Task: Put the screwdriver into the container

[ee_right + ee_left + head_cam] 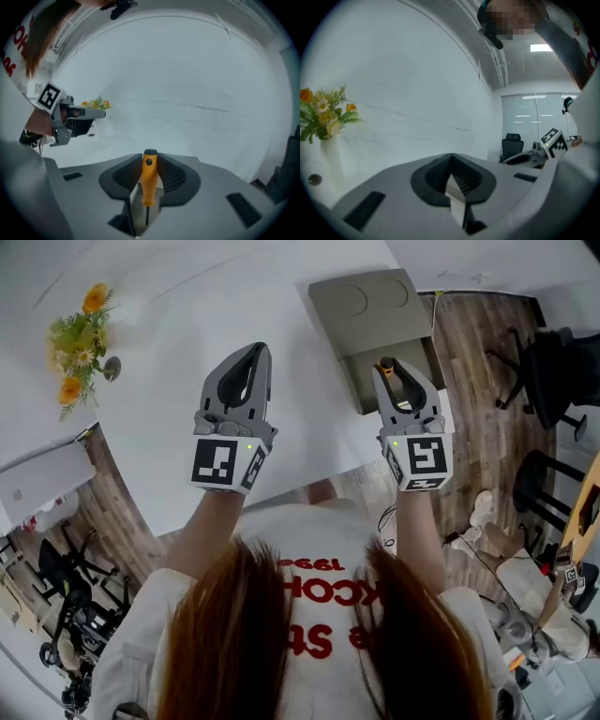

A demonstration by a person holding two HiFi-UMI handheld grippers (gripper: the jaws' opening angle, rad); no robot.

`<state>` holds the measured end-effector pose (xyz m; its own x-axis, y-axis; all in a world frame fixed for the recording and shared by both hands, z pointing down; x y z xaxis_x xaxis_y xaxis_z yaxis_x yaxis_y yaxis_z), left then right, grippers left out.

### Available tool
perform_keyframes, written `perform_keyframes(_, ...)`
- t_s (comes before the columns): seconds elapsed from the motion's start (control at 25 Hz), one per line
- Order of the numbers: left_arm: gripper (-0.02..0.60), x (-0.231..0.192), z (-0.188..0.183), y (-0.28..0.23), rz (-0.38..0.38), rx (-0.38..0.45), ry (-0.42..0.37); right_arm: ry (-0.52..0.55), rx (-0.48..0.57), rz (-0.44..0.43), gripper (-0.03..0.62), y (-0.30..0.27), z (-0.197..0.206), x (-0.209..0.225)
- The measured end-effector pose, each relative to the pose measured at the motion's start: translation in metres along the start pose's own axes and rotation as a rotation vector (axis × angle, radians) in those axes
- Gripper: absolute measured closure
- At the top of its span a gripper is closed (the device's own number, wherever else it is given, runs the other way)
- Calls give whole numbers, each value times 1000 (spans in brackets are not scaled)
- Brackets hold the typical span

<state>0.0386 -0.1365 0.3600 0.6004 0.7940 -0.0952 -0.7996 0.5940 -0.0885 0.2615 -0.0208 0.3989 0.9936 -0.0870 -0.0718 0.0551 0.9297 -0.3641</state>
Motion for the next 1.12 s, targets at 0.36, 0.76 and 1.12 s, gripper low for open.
perform_keyframes(0.36,575,-14,6,28,-33,-56,2,280,-240,-60,487,-31,39,-20)
perform_keyframes(0.76,575,-26,7,47,-90,-77,-2,236,-382,-159,485,-69,53,-18)
perform_keyframes(1.12,575,-31,9,52,-120,-80,7,173,-409,-194,465,-78,62,-15)
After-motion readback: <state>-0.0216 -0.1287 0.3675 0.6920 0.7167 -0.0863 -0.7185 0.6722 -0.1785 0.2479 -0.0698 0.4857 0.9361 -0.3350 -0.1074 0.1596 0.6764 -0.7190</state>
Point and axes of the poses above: the fingertips, and each gripper's own axes: y backward along the fingers, x to its right, z out of its underside, the point moved 8 cm from there along y, backward along the fingers, and after that the axes turned 1 degree about x, right-handed, at the moved point
